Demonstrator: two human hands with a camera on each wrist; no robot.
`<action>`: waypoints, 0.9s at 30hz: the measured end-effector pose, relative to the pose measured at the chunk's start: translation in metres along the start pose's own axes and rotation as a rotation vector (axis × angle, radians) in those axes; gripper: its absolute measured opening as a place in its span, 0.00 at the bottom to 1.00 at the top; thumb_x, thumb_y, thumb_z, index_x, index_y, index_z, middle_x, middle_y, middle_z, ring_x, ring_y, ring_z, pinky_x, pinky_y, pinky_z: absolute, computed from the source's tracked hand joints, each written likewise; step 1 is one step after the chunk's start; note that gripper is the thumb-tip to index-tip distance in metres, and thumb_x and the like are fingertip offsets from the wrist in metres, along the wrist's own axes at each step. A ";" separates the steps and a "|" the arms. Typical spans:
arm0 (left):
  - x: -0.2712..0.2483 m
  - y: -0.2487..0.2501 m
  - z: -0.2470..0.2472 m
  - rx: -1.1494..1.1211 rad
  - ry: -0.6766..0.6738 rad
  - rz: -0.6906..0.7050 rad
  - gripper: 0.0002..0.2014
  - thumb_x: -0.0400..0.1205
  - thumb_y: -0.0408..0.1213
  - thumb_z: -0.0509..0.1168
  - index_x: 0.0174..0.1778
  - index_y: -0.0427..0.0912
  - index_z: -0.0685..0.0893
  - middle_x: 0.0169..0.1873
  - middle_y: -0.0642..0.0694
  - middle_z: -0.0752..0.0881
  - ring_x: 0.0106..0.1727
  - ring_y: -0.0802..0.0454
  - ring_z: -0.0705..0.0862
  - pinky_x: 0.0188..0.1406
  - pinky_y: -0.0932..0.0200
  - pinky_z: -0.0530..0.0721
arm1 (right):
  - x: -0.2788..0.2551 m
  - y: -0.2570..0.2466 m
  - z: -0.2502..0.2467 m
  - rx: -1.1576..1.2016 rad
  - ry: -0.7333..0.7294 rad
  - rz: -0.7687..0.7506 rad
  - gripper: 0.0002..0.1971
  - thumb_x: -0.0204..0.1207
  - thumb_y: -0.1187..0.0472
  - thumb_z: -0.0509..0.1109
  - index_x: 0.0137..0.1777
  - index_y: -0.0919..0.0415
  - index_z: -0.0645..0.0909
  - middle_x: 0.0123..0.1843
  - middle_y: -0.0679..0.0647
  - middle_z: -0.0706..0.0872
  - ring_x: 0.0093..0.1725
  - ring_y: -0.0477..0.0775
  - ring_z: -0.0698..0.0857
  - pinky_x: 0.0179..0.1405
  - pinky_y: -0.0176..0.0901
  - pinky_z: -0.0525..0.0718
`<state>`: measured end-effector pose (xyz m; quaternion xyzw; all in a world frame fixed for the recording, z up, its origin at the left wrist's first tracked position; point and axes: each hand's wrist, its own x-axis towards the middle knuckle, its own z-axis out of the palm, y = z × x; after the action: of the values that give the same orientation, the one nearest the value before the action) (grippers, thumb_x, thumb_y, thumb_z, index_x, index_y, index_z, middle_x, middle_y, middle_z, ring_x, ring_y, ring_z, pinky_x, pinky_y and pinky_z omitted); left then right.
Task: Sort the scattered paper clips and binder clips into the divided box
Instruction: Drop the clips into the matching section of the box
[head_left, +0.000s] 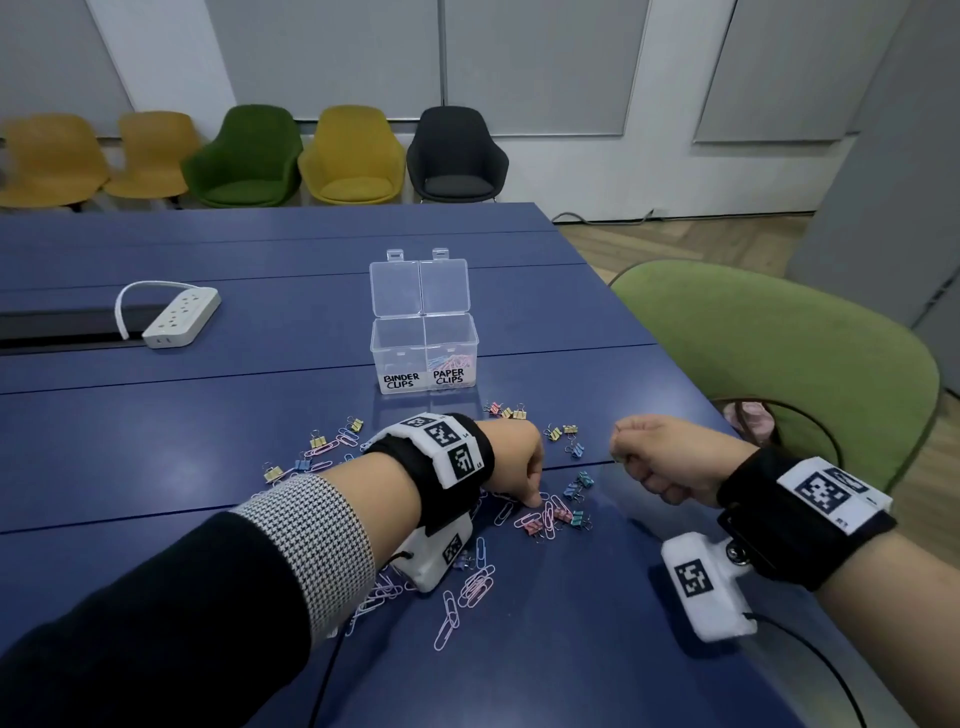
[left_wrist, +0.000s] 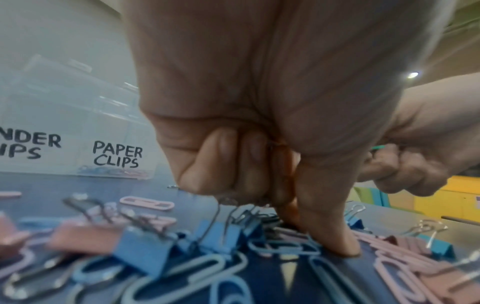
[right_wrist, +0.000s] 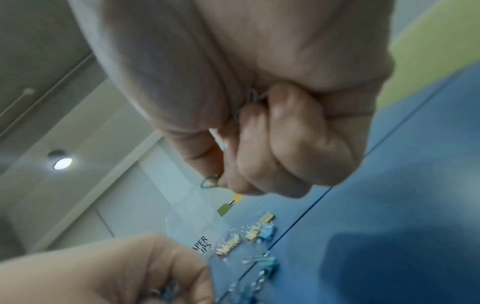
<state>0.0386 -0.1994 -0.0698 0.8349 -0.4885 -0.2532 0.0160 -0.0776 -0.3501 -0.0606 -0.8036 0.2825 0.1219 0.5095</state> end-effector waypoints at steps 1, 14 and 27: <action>-0.001 0.001 0.001 0.020 -0.012 -0.006 0.08 0.78 0.43 0.71 0.43 0.41 0.85 0.33 0.48 0.82 0.38 0.49 0.79 0.37 0.61 0.76 | 0.001 0.000 0.000 0.126 -0.021 0.014 0.12 0.76 0.64 0.55 0.31 0.54 0.64 0.25 0.50 0.62 0.20 0.46 0.54 0.20 0.30 0.50; -0.033 -0.041 -0.015 -1.682 0.070 -0.122 0.12 0.78 0.33 0.47 0.28 0.45 0.63 0.24 0.50 0.62 0.18 0.57 0.59 0.15 0.68 0.52 | 0.008 0.000 -0.011 1.131 -0.226 -0.044 0.25 0.40 0.68 0.81 0.33 0.61 0.70 0.30 0.53 0.80 0.18 0.44 0.75 0.06 0.28 0.60; -0.032 -0.026 -0.005 -1.114 0.167 -0.221 0.13 0.81 0.43 0.66 0.33 0.43 0.75 0.21 0.52 0.62 0.17 0.58 0.58 0.15 0.69 0.54 | -0.011 0.000 0.008 -0.198 -0.020 -0.221 0.09 0.77 0.55 0.69 0.37 0.58 0.82 0.22 0.47 0.67 0.16 0.44 0.63 0.15 0.32 0.60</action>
<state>0.0487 -0.1609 -0.0596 0.7638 -0.1882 -0.4058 0.4653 -0.0857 -0.3396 -0.0594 -0.8747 0.1742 0.1002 0.4410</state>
